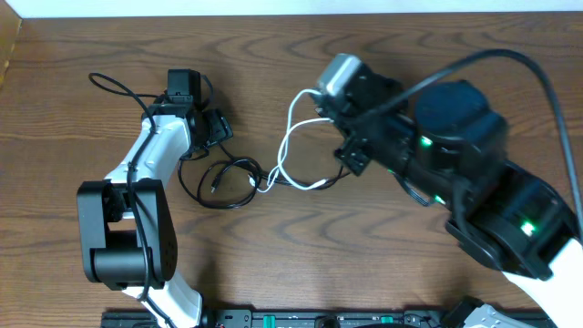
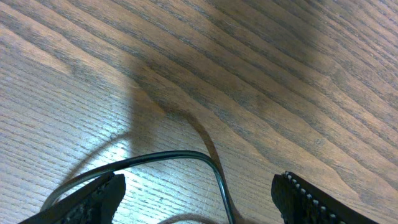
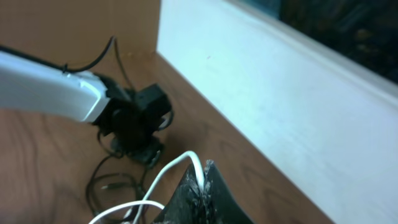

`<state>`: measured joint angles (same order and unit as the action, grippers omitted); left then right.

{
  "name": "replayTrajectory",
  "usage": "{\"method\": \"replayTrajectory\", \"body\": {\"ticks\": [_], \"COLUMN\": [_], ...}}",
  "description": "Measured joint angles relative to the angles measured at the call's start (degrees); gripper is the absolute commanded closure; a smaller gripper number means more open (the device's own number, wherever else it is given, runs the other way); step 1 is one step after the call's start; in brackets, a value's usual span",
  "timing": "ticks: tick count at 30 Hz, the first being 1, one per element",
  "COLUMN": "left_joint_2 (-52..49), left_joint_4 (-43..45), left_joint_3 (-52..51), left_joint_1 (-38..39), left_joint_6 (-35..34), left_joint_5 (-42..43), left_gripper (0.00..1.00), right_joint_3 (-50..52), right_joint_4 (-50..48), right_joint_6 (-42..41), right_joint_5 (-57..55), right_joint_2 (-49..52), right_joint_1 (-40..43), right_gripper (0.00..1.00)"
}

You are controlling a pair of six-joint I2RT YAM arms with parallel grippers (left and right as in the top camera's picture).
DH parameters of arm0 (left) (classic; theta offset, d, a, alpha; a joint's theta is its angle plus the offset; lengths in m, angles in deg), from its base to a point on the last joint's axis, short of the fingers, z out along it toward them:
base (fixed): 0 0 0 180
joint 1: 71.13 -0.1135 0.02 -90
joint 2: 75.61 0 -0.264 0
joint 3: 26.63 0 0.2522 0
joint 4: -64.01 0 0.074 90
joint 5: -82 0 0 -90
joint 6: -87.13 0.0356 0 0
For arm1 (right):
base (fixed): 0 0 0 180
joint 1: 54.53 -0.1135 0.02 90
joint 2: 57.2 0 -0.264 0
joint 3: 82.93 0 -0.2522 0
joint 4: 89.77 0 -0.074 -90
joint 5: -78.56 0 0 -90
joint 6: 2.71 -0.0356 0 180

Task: Untangle cables
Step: 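Pull the white cable right and up with the right gripper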

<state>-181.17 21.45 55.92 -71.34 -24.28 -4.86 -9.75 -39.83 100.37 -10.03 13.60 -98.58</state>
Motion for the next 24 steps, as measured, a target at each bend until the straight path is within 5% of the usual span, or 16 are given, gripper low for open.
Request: {"method": "replayTrajectory", "body": {"ticks": [24], "left_joint_2": [0.0], "left_joint_4": [0.24], "left_joint_3": [0.0], "left_joint_1": [0.0], "left_joint_6": [0.0], "left_joint_5": [0.0], "left_gripper": [0.2], "right_joint_3": [0.0], "right_joint_4": [2.34], "right_joint_6": [-2.47], "right_joint_5": [-10.27], "right_joint_2": [-8.9], "right_joint_1": [0.0], "right_gripper": [0.99]}}
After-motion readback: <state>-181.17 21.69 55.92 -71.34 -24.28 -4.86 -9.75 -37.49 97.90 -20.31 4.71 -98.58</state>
